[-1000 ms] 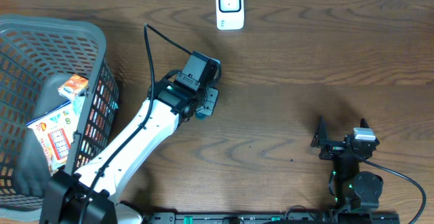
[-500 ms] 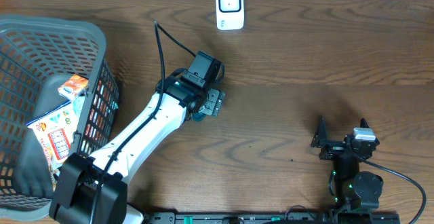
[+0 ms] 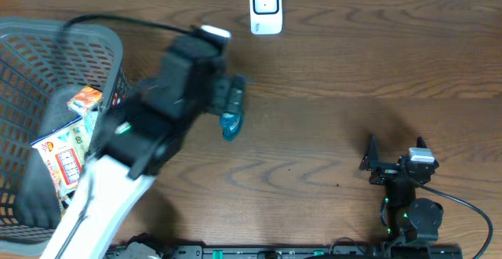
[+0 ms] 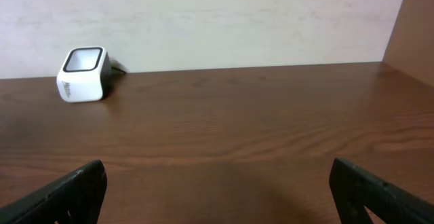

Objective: Scan the item barcode
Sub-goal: 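Carry the bottle toward the scanner and set it on the table, then return the left gripper to the basket and grasp the white diaper pack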

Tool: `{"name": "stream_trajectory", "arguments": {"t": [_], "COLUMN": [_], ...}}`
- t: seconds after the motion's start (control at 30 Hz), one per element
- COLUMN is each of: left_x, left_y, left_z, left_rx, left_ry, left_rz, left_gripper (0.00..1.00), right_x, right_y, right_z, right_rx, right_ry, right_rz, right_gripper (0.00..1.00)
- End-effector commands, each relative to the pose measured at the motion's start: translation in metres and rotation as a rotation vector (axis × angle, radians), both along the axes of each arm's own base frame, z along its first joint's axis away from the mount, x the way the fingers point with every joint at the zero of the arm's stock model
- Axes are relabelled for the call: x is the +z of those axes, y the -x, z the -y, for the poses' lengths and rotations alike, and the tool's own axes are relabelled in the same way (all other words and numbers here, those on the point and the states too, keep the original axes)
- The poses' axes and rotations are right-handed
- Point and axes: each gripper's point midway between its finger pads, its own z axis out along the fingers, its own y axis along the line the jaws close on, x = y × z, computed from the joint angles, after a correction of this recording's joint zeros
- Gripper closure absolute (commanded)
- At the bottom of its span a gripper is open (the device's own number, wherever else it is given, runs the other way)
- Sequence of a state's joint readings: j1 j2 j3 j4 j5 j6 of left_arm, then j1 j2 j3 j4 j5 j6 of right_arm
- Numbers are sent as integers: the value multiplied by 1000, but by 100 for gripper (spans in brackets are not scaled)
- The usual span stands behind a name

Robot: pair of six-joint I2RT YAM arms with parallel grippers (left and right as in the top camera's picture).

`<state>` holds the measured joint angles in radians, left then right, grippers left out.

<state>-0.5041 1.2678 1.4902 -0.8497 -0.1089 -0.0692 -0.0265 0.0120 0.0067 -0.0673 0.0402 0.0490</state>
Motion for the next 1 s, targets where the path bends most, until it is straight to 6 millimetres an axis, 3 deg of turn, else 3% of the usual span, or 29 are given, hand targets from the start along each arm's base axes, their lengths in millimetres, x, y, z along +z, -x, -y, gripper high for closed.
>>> {"name": "stream_trajectory", "arguments": {"t": [0.0, 0.2, 0.37, 0.53, 0.63, 0.8, 0.97], "left_x": [40, 77, 67, 16, -18, -84, -159], "left_y": [8, 35, 68, 110, 127, 131, 125], "left_z": [-50, -142, -225, -296, -322, -344, -351], "left_rx": [135, 424, 779, 1202, 1367, 1453, 1448], "left_ry": [6, 58, 87, 174, 215, 256, 241], "left_rz": [107, 215, 175, 2, -103, -289, -460], "left_gripper": [2, 2, 2, 2, 2, 1, 0], "right_x": [0, 0, 0, 0, 0, 0, 0], "right_y": [0, 0, 0, 0, 0, 0, 0], "right_z": [0, 0, 0, 0, 0, 0, 0], "right_rx": [0, 0, 0, 0, 0, 0, 0], "right_ry": [-6, -6, -6, -6, -6, -6, -6], "right_rz": [0, 0, 0, 0, 0, 0, 0], "right_gripper": [1, 1, 1, 1, 1, 1, 1]}}
